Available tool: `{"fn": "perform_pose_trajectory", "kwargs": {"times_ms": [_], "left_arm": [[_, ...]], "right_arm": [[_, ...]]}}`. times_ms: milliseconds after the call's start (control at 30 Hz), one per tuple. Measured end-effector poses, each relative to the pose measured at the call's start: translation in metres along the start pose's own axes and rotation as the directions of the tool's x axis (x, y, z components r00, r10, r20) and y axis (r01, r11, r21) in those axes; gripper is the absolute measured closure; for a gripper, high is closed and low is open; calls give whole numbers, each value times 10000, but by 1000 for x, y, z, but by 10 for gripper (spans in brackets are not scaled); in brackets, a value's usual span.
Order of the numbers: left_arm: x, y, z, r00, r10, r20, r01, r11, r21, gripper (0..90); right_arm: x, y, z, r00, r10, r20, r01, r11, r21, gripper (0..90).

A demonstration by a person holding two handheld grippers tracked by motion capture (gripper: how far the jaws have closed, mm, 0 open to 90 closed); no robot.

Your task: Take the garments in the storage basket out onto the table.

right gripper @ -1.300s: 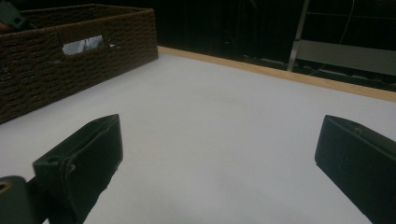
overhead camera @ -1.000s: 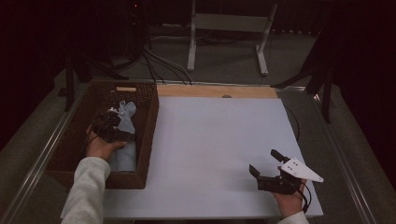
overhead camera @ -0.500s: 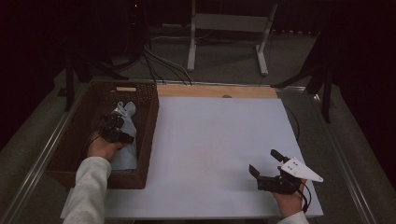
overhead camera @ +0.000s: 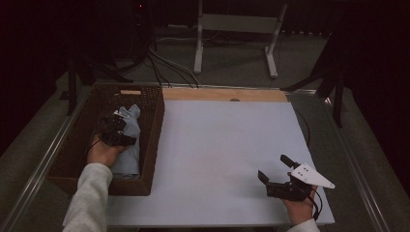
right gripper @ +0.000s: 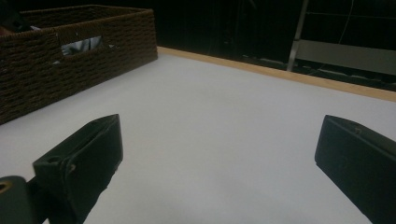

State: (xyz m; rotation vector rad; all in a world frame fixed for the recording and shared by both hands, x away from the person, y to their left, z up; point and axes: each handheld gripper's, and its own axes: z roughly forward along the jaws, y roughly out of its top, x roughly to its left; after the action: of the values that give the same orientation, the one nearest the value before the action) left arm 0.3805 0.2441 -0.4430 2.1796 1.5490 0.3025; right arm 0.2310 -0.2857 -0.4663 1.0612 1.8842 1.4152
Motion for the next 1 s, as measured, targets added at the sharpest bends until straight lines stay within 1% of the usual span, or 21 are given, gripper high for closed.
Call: {"fn": "perform_pose_trajectory", "kwargs": {"times_ms": [33, 67, 100, 200, 233, 267, 300, 333, 367, 400, 433, 467, 600, 633, 667, 700, 867, 900, 933, 967, 1000], "left_arm": [[0, -1, -3, 10000, -64, 45, 65, 9998, -211, 708], [0, -1, -3, 10000, -64, 45, 65, 9998, -211, 708], [-1, -1, -5, 10000, -11, 76, 13, 9993, -369, 708], [-2, -2, -7, 10000, 43, 60, -40, 9987, -502, 708], [-2, -2, -10, 10000, 63, 77, -57, 9976, -687, 708], [-2, -2, -10, 10000, 63, 77, -57, 9976, -687, 707], [-1, -3, -14, 9999, -46, 121, 58, 9950, -996, 707], [-1, -3, -14, 9999, -46, 121, 58, 9950, -996, 708], [0, -3, -19, 9998, -75, 159, 95, 9913, -1311, 707], [0, -3, -19, 9998, -75, 159, 95, 9913, -1311, 707], [0, -4, -23, 9998, -71, 169, 97, 9874, -1582, 708], [0, -4, -23, 9998, -71, 169, 97, 9874, -1582, 708], [-1, -5, -28, 9998, 0, 186, 34, 9832, -1826, 707], [0, -5, -30, 9997, 6, 232, 39, 9810, -1940, 707], [0, -5, -30, 9997, 6, 232, 39, 9810, -1940, 707], [-1, -5, -32, 9996, 10, 269, 46, 9783, -2072, 707], [-1, -5, -36, 9996, 31, 268, 31, 9740, -2266, 707], [-1, -5, -38, 9997, 32, 241, 26, 9711, -2387, 707], [-1, -5, -38, 9997, 32, 241, 26, 9711, -2387, 707], [-1, -5, -40, 9997, 59, 244, 4, 9681, -2507, 707], [-1, -5, -40, 9997, 59, 244, 4, 9681, -2507, 707]], "right_arm": [[0, 0, 0, 10000, -9, 1, 9, 10000, -12, 12], [0, 0, 0, 10000, -9, 1, 9, 10000, -12, 12], [0, 0, 0, 10000, -5, 7, 5, 10000, -16, 12], [0, 0, 0, 10000, 13, 6, -13, 10000, -10, 12], [0, 0, 0, 10000, 10, 2, -10, 10000, -17, 12], [0, 0, 0, 10000, 10, 2, -10, 10000, -17, 12], [0, 0, 0, 10000, 18, 1, -18, 10000, -9, 12], [0, 0, 0, 10000, 18, 1, -18, 10000, -9, 12], [0, 0, 0, 10000, 15, 2, -15, 10000, -16, 12], [0, 0, 0, 10000, 15, 2, -15, 10000, -16, 12], [0, 0, 0, 10000, 18, 3, -18, 10000, -4, 12], [0, 0, 0, 10000, 18, 3, -18, 10000, -4, 12], [0, 0, 0, 10000, 22, -4, -22, 10000, -6, 12], [0, 0, 0, 10000, 23, -6, -23, 10000, -13, 12], [0, 0, 0, 10000, 23, -6, -23, 10000, -13, 12], [0, 0, -1, 10000, 36, -2, -36, 10000, -27, 12], [-1, 0, -1, 10000, 43, 11, -43, 10000, -33, 12], [-1, 0, -1, 10000, 43, 8, -43, 10000, -34, 12], [-1, 0, -1, 10000, 41, 9, -41, 10000, -35, 12], [-1, 0, -1, 10000, 41, 11, -41, 10000, -34, 12], [-1, 0, -1, 10000, 41, 11, -41, 10000, -34, 12]]}}
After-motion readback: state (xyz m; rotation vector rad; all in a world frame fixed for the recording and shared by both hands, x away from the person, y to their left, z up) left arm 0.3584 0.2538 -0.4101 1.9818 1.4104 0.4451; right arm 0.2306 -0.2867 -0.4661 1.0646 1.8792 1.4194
